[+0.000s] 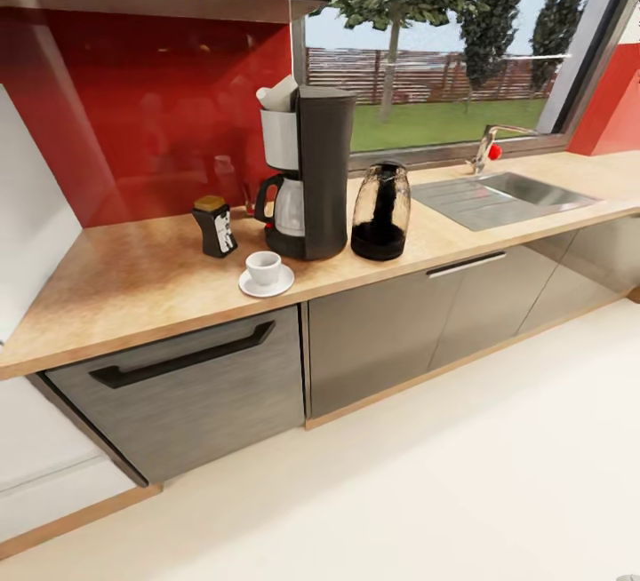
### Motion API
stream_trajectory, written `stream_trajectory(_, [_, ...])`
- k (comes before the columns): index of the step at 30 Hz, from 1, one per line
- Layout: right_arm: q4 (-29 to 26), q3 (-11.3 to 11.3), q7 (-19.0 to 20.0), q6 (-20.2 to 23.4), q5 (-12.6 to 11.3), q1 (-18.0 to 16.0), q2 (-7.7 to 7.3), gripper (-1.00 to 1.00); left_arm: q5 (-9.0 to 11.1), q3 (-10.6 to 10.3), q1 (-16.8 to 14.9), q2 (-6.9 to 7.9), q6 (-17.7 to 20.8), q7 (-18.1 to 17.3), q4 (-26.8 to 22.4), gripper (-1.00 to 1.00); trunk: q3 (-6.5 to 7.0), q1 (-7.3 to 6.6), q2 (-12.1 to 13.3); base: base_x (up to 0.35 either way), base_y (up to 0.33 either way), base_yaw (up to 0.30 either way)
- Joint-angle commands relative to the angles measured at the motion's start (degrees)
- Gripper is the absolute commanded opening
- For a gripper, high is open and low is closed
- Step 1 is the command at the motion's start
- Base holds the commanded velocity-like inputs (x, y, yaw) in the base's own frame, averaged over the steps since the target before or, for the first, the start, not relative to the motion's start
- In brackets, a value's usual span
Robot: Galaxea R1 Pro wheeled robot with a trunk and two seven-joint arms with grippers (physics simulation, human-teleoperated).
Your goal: Set up a coffee station on the kitchen countertop: keep the coffee maker on the countertop, move the bottle of coffee from the kitchen shelf to the counter next to the coffee maker, place a paper coffee filter on top of the coffee maker, put the saucer next to the coffee maker with the coffee cup on the saucer, and place the electric kettle next to the coffee maker.
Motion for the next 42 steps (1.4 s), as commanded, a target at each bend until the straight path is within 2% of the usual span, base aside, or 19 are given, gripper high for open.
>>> stream_trajectory(1, [0.1,0.4,0.1,-0.2,-0.5,0.0,-0.02,1.0,0.5,-0.5,0.0,0.0,-0.4,-0.1,0.0,1.0,0.04,0.0,0.0,0.0,0.0,0.0])
stream_trajectory(26, [0.1,0.4,0.0,-0.5,-0.4,0.0,0.03,1.0,0.5,-0.4,0.0,0.03,-0.4,-0.1,0.0,1.0,2.11,0.0,0.0,0.0,0.0,0.0])
stream_trajectory(29, [1.6,0.4,-0.3,-1.7,-0.5,0.0,-0.01,1.0,0.5,-0.4,0.0,0.03,-0.4,1.0,0.0,1.0,2.14,0.0,0.0,0.0,0.0,0.0])
stream_trajectory(32, [2.3,0.4,-2.1,-4.8,-0.6,0.0,0.02,1.0,0.6,-0.4,0.0,0.0,-0.4,2.5,0.0,1.0,2.14,0.0,0.0,0.0,0.0,0.0])
stream_trajectory(35, [2.5,0.4,-4.1,-5.6,-0.6,0.0,0.1,1.0,0.6,-0.4,0.0,0.01,-0.4,3.2,0.1,1.0,2.15,0.0,0.0,0.0,0.0,0.0])
stream_trajectory(41, [2.5,0.4,-5.0,-5.9,-0.6,0.0,0.16,1.0,0.6,-0.4,0.0,-0.01,-0.3,3.5,0.1,1.0,2.15,0.0,0.0,0.091,-0.072,0.013])
stream_trajectory(42, [2.5,0.4,-5.0,-5.9,-0.5,0.0,0.2,1.0,1.2,-0.2,0.0,0.02,-0.3,3.5,0.1,1.0,2.15,0.0,0.0,0.13,-0.103,0.153])
